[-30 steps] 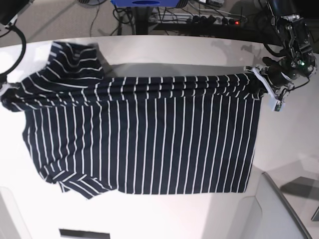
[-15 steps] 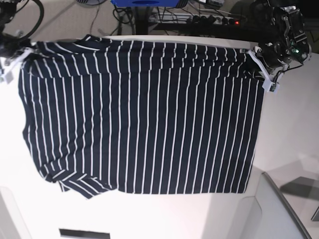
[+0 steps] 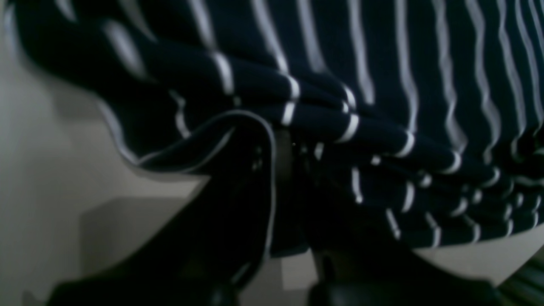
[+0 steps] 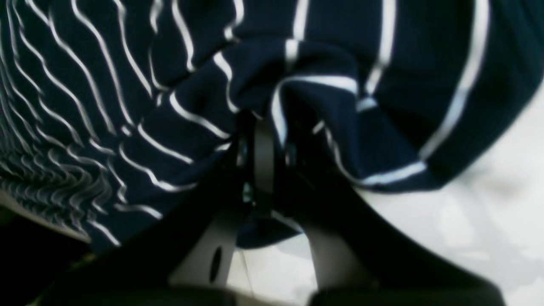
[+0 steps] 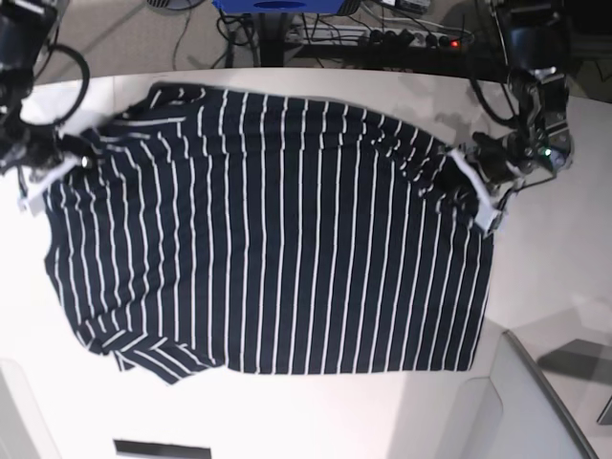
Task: Layout the t-shirt on the table in an organized manner, then fold the t-shirt properly
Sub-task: 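Lift the shirt edge with both grippers and fold it toward the hem, then lay the folded edge back down and pull it outward with both grippers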
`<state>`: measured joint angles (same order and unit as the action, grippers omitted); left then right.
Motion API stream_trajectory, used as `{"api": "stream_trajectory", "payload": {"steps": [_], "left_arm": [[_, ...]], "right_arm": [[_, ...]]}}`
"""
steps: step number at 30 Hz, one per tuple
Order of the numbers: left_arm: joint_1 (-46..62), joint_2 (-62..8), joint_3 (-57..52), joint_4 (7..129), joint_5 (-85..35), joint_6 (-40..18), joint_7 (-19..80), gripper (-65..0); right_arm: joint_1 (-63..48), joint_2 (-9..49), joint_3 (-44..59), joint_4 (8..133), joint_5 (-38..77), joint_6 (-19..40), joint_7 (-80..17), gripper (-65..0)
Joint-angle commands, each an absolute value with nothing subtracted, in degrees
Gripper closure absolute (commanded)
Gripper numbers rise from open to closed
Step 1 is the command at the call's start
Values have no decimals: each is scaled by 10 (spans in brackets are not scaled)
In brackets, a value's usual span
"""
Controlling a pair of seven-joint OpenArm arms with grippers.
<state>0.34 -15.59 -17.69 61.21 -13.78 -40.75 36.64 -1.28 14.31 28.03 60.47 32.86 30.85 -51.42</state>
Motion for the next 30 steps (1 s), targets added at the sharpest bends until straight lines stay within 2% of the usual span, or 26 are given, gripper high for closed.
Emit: {"api": "stream_trajectory", "payload": {"steps": [1,5,9,14,16,21,25,30], "left_arm": [[-8,-159,-170,598,-104,-400,400,0],[-72,-159,-157,548,-104,-400,399,0],[-134,-161,-122,467,-104,-397,325,0],[-231,-159,-80,346,-105,-346,240,0],[-272,-158,-71,299,-109,-330,200,0],[-366,-153,-73,220,-109,-271,132,0],[-417,-153,-71,211,-109,-255,123,0],[-409,-146,-68,213,-104,-254,124,0]], "right_arm": [[5,158,271,592,324,298,-511,-5],[65,171,232,510,324,283,-462,-5],[142,189,176,405,324,283,-394,-5],[246,209,117,260,324,280,-275,-5],[277,217,102,227,324,256,-218,-5],[327,224,99,210,325,154,-109,-6],[356,241,95,210,326,115,-102,-6],[360,241,95,211,326,118,-201,-3]]}}
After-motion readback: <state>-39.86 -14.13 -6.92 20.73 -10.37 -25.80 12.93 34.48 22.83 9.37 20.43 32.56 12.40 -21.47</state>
